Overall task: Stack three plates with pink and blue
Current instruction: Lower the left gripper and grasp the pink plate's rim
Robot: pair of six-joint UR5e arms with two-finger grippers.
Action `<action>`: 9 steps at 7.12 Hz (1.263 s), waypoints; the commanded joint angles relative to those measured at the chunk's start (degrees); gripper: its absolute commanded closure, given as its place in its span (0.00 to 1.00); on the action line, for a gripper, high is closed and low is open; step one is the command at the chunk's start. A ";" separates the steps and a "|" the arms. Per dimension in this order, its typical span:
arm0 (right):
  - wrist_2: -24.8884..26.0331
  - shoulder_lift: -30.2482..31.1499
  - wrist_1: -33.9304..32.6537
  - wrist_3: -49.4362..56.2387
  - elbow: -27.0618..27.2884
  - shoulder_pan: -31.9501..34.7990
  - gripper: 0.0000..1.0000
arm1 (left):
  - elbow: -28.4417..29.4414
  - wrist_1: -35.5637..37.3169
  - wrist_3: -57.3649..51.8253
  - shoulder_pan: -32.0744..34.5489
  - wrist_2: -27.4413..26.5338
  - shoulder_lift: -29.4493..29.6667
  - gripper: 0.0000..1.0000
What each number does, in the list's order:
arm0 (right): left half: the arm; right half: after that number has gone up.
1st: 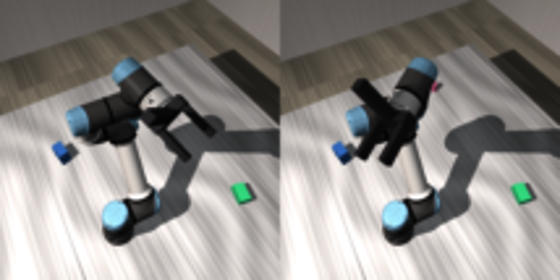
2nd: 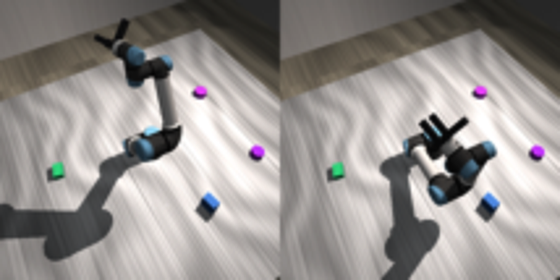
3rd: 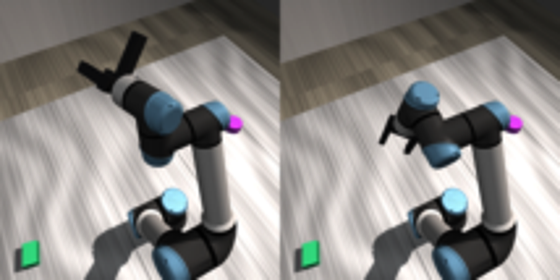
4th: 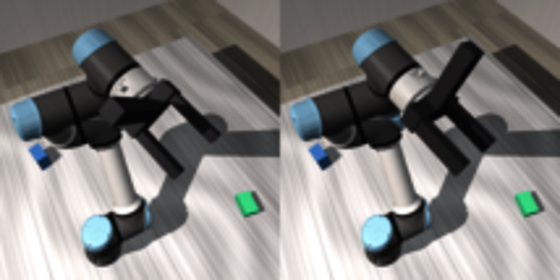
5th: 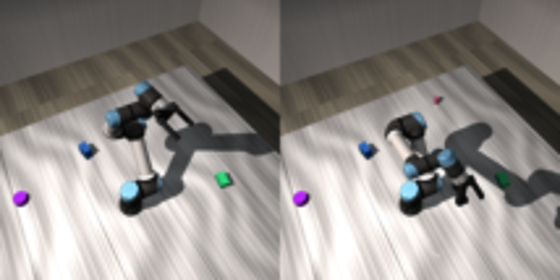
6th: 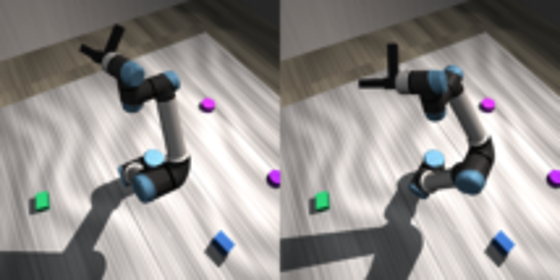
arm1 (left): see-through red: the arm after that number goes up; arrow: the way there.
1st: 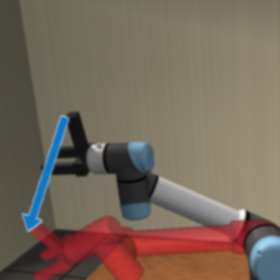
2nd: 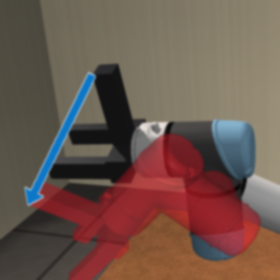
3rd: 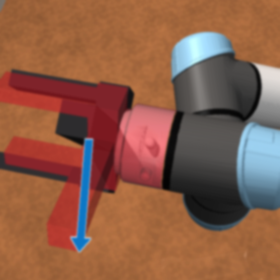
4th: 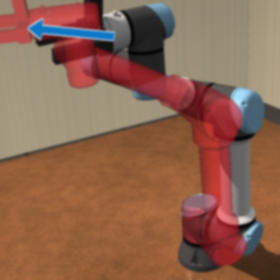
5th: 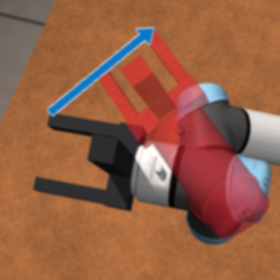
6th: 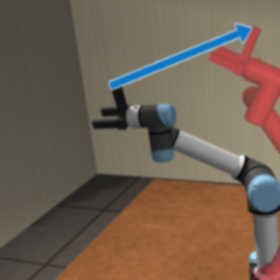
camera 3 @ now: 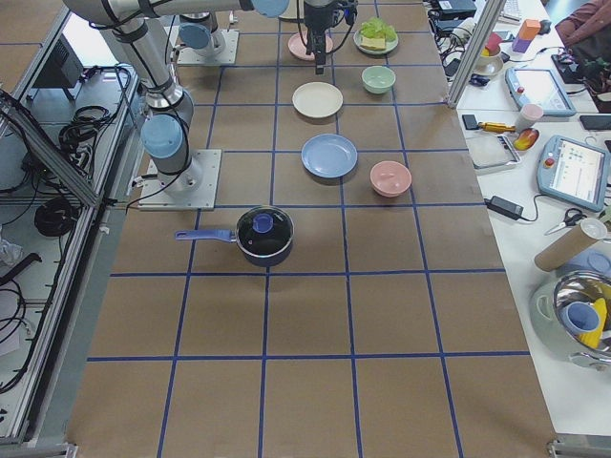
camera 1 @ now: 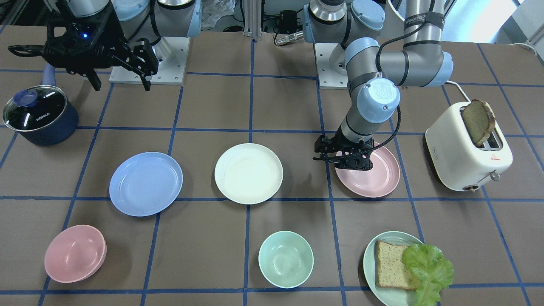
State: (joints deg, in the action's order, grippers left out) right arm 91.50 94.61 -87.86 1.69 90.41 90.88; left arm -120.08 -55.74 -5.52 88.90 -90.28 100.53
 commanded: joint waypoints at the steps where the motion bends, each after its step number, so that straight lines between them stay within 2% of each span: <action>1: 0.70 -0.12 -0.03 0.07 0.03 0.00 0.00 | -4.71 8.88 -0.19 0.05 -0.25 1.95 0.25; 2: 0.52 -0.30 -0.03 0.07 0.03 0.08 0.00 | -4.73 8.98 -0.02 0.05 -1.73 2.12 0.60; 3: 0.43 -0.30 -0.38 0.07 0.03 0.08 0.00 | -4.90 9.07 -0.19 0.13 -2.96 1.69 1.00; 7: 0.87 0.05 -0.38 0.33 0.29 0.08 0.00 | -4.29 9.86 0.07 0.66 -2.89 1.25 1.00; 9: 0.87 -0.30 -0.38 0.33 0.38 0.08 0.00 | -2.37 9.69 0.77 3.97 -3.15 -0.42 1.00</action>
State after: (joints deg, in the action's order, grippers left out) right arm 92.28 94.42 -88.24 2.02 90.69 90.97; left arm -123.78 -45.99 -5.19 90.64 -93.19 100.97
